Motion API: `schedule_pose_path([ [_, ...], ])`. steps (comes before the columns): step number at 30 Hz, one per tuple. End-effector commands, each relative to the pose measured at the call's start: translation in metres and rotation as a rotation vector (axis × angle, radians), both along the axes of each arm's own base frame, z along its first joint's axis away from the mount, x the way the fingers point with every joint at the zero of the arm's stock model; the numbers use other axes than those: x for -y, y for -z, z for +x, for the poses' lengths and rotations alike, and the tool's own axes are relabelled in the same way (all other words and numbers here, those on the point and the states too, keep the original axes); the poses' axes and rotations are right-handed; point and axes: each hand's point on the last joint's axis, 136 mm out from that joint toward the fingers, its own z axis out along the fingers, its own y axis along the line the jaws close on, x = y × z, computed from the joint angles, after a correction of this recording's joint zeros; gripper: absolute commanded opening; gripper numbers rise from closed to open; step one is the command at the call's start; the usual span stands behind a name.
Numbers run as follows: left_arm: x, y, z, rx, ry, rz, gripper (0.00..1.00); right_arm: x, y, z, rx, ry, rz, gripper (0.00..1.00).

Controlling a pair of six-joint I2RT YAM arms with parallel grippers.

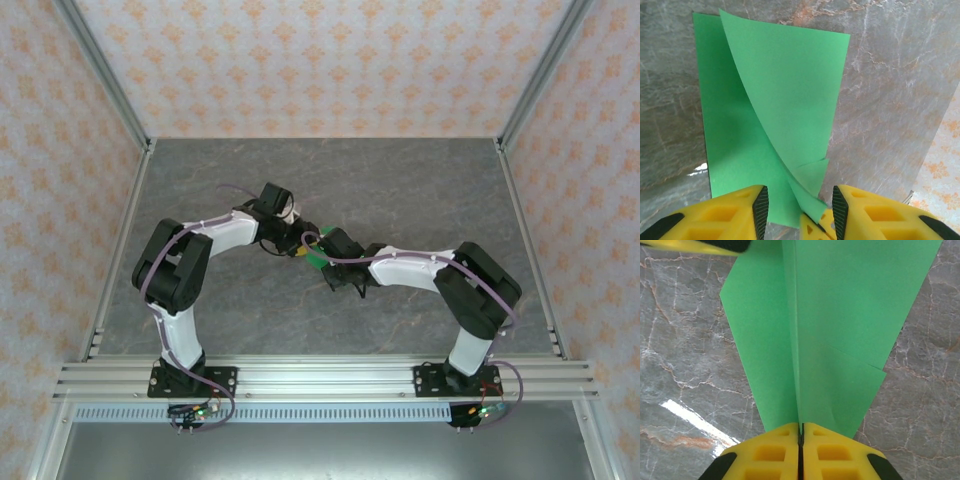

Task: Fold a paper plane with a square sheet of paper (fold left side to right side)
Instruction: Fourth fold the wing at the center of the table.

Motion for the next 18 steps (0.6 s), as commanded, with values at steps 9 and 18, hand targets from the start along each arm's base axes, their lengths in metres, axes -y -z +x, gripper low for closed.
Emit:
schedule_pose_path([
  [9,-0.045,-0.054,0.007,0.144,-0.074,0.052,0.64,-0.007,-0.004,-0.002,-0.102,0.017,0.145,0.07],
  [18,-0.046,-0.022,-0.012,0.087,-0.040,0.063,0.54,-0.016,-0.012,-0.001,-0.207,0.030,0.357,0.07],
])
